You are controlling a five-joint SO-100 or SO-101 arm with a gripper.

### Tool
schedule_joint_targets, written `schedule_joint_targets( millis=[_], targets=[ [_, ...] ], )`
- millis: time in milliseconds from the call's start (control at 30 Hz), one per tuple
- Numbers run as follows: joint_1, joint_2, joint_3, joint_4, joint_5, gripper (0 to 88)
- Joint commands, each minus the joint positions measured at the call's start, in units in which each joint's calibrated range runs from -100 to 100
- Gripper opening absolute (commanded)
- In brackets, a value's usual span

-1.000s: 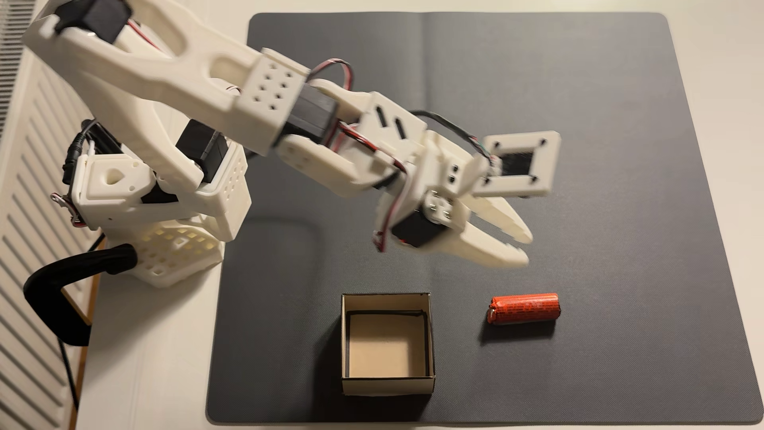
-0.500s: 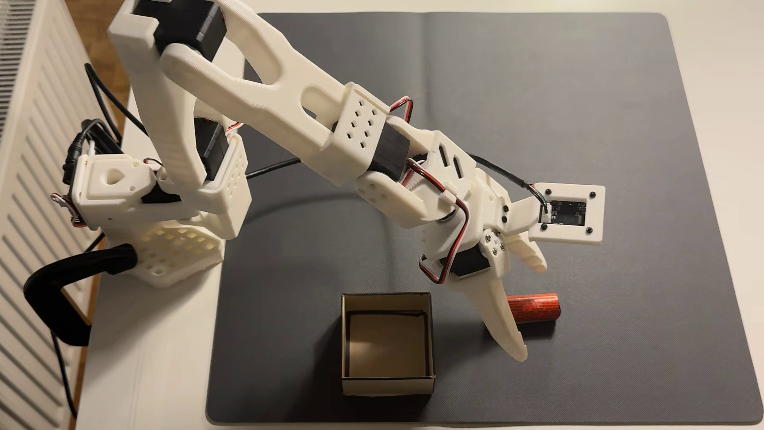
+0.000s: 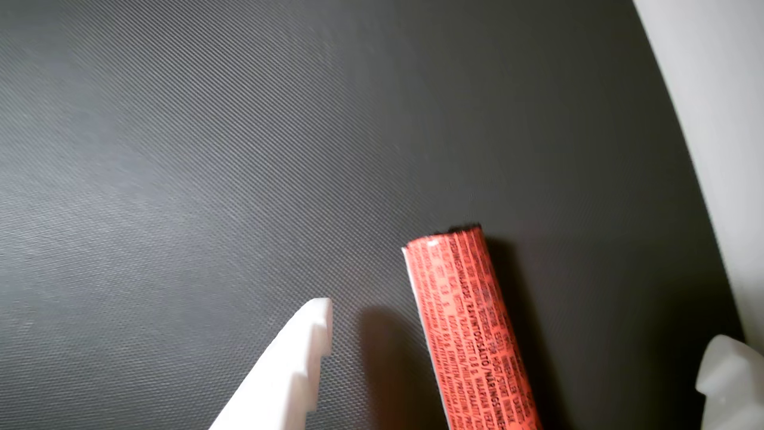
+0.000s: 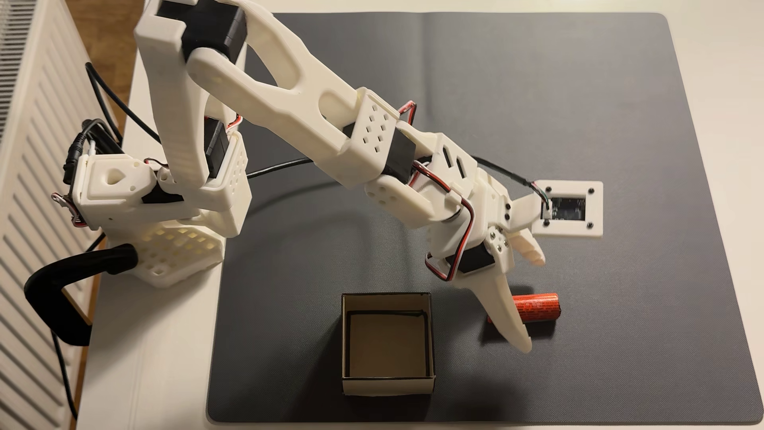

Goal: Pick the red object and place it in the box

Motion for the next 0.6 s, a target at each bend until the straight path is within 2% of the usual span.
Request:
schedule_joint_targets(
  millis=[0,367,433,567],
  targets=[
    [-0.1,1.0,-0.7,-0.5,-0.2,43.1],
    [0.0,4.5,-1.4,-0.8,-0.2,42.3],
    [0.2,4.5,-1.3,-0.8,-0.1,38.4],
    [1.3,4.1,-0.9,-0.8,0.1,24.9]
  ],
)
